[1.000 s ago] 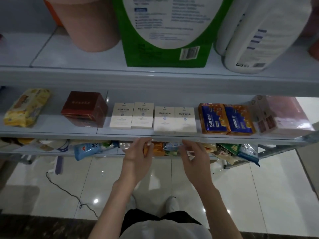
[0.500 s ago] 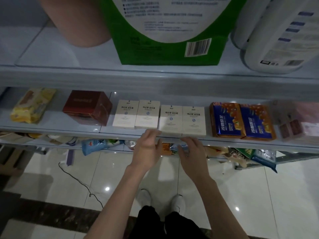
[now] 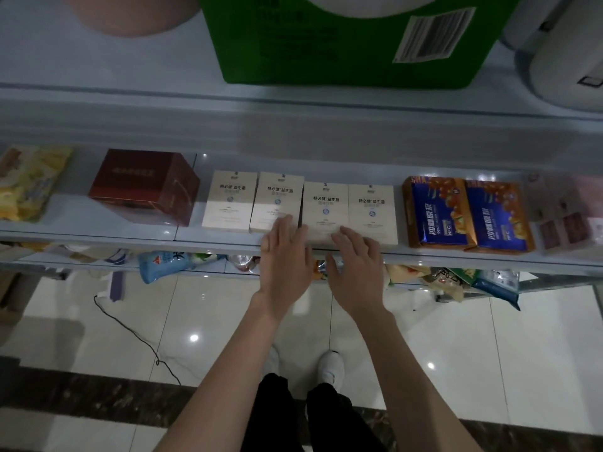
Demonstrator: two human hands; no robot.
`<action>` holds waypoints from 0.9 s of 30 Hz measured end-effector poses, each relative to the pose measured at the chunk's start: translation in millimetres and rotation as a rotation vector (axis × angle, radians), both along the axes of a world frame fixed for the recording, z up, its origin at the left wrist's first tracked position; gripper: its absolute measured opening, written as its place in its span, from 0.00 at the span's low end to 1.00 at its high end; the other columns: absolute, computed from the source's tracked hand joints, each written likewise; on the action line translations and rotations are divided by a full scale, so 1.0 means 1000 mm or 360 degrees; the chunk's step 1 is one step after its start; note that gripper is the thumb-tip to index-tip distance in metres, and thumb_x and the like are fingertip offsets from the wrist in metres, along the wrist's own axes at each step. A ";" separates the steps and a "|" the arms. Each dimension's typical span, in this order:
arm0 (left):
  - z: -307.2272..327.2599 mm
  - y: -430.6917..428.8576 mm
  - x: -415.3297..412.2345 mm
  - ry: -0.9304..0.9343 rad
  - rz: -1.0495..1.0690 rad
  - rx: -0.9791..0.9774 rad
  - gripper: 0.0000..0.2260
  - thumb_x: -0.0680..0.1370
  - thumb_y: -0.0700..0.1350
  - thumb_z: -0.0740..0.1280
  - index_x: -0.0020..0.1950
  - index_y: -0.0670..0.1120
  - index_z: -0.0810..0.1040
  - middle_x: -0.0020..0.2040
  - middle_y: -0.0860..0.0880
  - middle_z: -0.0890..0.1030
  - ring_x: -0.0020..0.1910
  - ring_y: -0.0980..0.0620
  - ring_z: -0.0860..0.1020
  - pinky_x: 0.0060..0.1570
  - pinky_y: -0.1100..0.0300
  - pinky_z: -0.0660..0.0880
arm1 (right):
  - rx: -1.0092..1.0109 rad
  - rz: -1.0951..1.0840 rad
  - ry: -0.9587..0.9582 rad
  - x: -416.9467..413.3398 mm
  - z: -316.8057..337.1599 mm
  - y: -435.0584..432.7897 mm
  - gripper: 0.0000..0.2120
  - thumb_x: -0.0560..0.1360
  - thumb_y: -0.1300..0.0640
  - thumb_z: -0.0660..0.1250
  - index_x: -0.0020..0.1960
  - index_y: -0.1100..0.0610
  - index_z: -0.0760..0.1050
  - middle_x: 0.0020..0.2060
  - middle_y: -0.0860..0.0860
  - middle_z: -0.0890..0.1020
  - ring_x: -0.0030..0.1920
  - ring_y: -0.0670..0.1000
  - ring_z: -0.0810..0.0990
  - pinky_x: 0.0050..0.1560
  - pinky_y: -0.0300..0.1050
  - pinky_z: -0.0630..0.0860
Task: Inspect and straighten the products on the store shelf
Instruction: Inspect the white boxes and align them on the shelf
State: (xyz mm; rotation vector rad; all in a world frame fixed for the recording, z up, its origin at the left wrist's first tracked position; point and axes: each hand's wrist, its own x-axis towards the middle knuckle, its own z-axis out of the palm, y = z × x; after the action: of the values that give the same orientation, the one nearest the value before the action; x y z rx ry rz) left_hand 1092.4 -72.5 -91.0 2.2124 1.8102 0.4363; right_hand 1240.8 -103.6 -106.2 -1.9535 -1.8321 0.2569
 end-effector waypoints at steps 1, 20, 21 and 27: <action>0.000 -0.002 0.000 0.0023 -0.0001 -0.0007 0.16 0.80 0.44 0.67 0.67 0.43 0.74 0.72 0.40 0.70 0.75 0.39 0.67 0.69 0.42 0.69 | 0.0007 -0.0011 -0.0016 -0.001 0.000 -0.002 0.21 0.74 0.57 0.76 0.65 0.56 0.79 0.68 0.54 0.79 0.64 0.63 0.75 0.60 0.60 0.77; 0.004 -0.048 0.009 -0.0840 0.0541 -0.0400 0.09 0.82 0.44 0.65 0.62 0.45 0.77 0.54 0.47 0.75 0.49 0.57 0.71 0.46 0.67 0.69 | -0.0373 -0.0551 0.1069 -0.014 0.013 -0.022 0.14 0.80 0.56 0.69 0.65 0.53 0.77 0.61 0.51 0.77 0.57 0.50 0.79 0.57 0.43 0.79; 0.002 -0.047 0.007 -0.0790 0.0527 -0.0423 0.09 0.82 0.45 0.65 0.60 0.44 0.78 0.53 0.45 0.76 0.49 0.53 0.72 0.47 0.63 0.69 | -0.0387 -0.0496 0.1056 -0.011 0.011 -0.023 0.10 0.80 0.56 0.69 0.61 0.52 0.79 0.58 0.51 0.80 0.57 0.51 0.80 0.57 0.47 0.80; 0.033 -0.046 0.002 -0.1084 0.0509 -0.0353 0.09 0.79 0.36 0.66 0.56 0.45 0.81 0.47 0.53 0.83 0.46 0.59 0.80 0.42 0.72 0.74 | -0.0380 -0.0546 0.1328 -0.009 0.030 -0.032 0.17 0.81 0.57 0.69 0.69 0.53 0.77 0.62 0.51 0.80 0.60 0.49 0.80 0.62 0.51 0.80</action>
State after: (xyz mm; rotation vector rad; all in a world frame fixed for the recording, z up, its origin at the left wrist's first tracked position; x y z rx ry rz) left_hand 1094.0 -118.9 -58.4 1.3826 1.7037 0.8746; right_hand 1231.7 -135.8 -75.9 -1.8466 -0.9484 1.0300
